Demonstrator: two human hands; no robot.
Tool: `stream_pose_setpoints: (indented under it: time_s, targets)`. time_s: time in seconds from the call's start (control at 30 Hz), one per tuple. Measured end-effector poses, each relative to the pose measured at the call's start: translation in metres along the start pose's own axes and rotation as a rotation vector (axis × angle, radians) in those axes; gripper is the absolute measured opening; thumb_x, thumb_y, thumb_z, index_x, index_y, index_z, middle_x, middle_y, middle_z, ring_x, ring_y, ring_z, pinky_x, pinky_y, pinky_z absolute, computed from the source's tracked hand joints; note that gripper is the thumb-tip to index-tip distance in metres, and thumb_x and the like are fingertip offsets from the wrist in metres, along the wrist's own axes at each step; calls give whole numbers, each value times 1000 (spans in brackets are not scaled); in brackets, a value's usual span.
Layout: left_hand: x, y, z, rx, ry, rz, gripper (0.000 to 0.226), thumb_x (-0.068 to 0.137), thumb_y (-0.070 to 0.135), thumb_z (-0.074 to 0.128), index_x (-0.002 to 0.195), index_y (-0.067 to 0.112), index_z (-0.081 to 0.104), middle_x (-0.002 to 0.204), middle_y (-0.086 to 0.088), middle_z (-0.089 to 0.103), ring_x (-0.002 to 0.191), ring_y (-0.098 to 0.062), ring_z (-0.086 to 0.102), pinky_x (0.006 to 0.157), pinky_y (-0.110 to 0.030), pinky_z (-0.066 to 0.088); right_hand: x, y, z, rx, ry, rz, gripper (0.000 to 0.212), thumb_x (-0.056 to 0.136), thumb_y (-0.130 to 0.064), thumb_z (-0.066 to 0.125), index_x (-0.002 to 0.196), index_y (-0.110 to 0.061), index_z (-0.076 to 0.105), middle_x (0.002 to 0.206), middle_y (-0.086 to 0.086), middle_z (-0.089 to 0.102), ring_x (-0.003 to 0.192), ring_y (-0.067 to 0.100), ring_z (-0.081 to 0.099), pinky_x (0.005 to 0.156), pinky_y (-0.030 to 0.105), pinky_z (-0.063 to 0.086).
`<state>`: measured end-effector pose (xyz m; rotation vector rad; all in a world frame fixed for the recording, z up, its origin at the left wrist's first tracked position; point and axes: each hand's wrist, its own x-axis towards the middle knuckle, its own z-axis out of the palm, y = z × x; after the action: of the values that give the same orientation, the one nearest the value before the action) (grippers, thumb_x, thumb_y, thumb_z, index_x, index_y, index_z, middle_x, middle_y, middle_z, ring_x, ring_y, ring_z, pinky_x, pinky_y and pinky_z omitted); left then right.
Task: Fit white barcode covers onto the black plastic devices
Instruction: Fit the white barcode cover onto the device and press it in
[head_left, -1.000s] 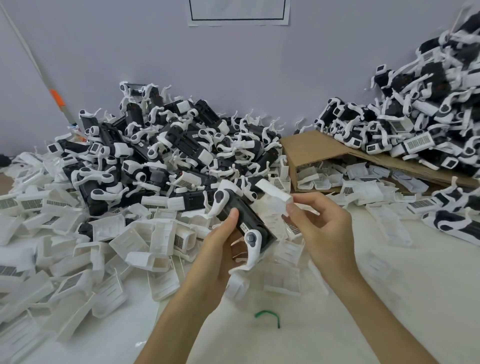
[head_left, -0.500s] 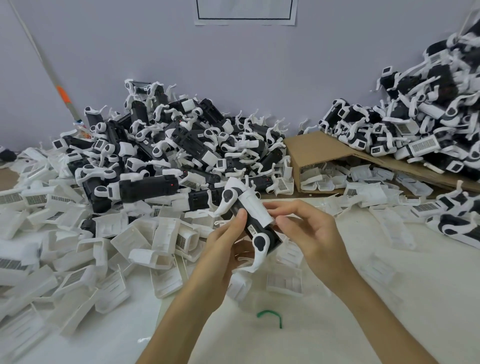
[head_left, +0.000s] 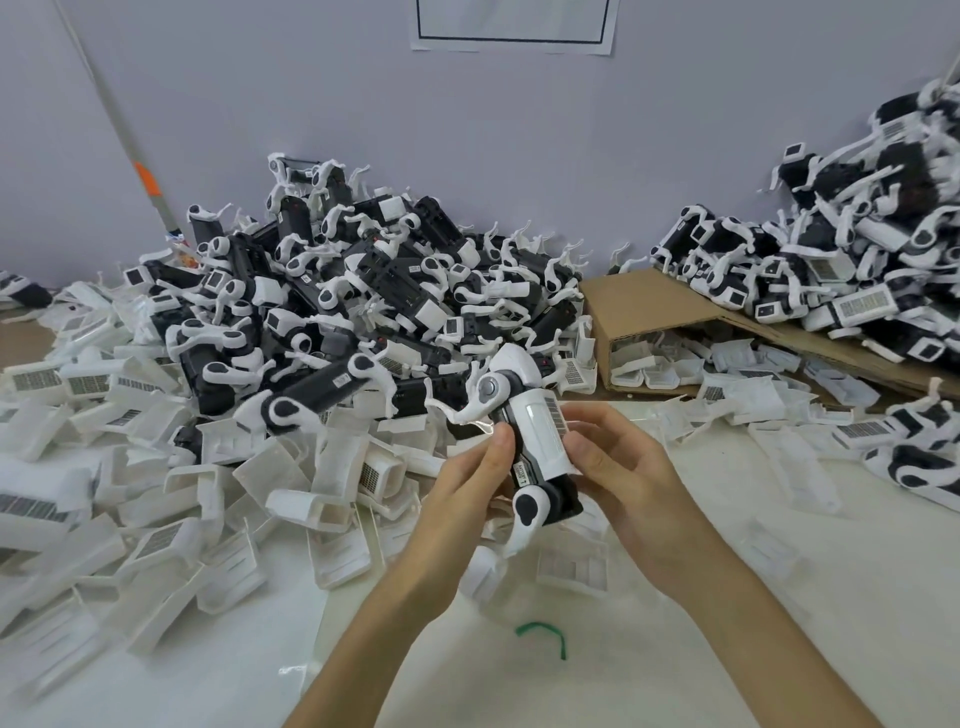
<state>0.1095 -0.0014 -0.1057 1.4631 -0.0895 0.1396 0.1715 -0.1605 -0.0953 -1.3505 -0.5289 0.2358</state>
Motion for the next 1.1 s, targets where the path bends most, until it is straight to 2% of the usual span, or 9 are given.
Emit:
stream_pose_setpoints:
  time_s: [0.13,0.3,0.4,0.5,0.6,0.73,0.83,0.97,1.1]
  targets:
    - [0,1,0,10,-4,7,45,87,63,45,104,37,77,106,-9,77,103,-30,71,93,-37,56,-2,0,3,-1,-64,68,47,81,-49,65,111,-13,71,106,10,72,96,20,66,78,26,53]
    - [-1,-1,3,38,58,25,57,82,67,47,111,26,74,113,-10,74,107,-26,70,98,-43,55,-4,-1,3,91,-138,146,53,89,-44,60,128,-8,64,127,19,66,122,38,59,110,57,41]
    - [-3,-3,7,75,106,64,57,84,67,44,108,24,73,122,-20,64,111,-29,66,101,-45,52,-6,-2,3,70,-159,143,45,99,-38,52,132,-9,62,131,18,65,126,38,57,113,57,38]
    - [-2,0,11,102,127,104,46,86,66,40,92,37,75,121,-22,61,112,-29,62,102,-45,49,-6,-3,4,66,-163,143,50,97,-42,53,132,-8,62,129,16,66,124,33,60,108,48,45]
    - [-1,1,8,150,157,147,63,87,63,44,102,9,74,111,-26,65,106,-38,63,96,-58,49,-5,-5,3,23,-147,112,49,95,-43,56,131,-9,62,125,14,68,120,30,63,102,40,49]
    - [0,3,1,193,210,195,62,91,52,48,98,-4,73,107,-25,67,103,-37,64,98,-54,48,-5,-4,7,-2,-64,46,55,82,-42,67,125,-9,62,112,13,74,106,28,70,89,32,54]
    - [-2,4,8,181,135,157,61,84,58,60,111,5,72,115,-18,68,105,-36,65,97,-56,49,-6,-4,11,-36,-6,-32,53,79,-36,79,118,-5,61,103,13,75,87,27,73,68,32,58]
    - [-3,5,15,179,86,169,41,78,47,71,115,29,70,117,-5,70,99,-34,69,90,-55,53,-8,-1,12,-78,65,-105,32,85,-29,67,105,-5,62,90,8,75,69,19,69,55,28,54]
    - [-2,3,10,119,81,192,34,84,30,69,118,25,68,119,-5,67,94,-20,72,76,-26,58,-8,1,13,-170,45,-137,30,88,-29,64,111,-10,59,103,6,74,90,20,71,71,38,58]
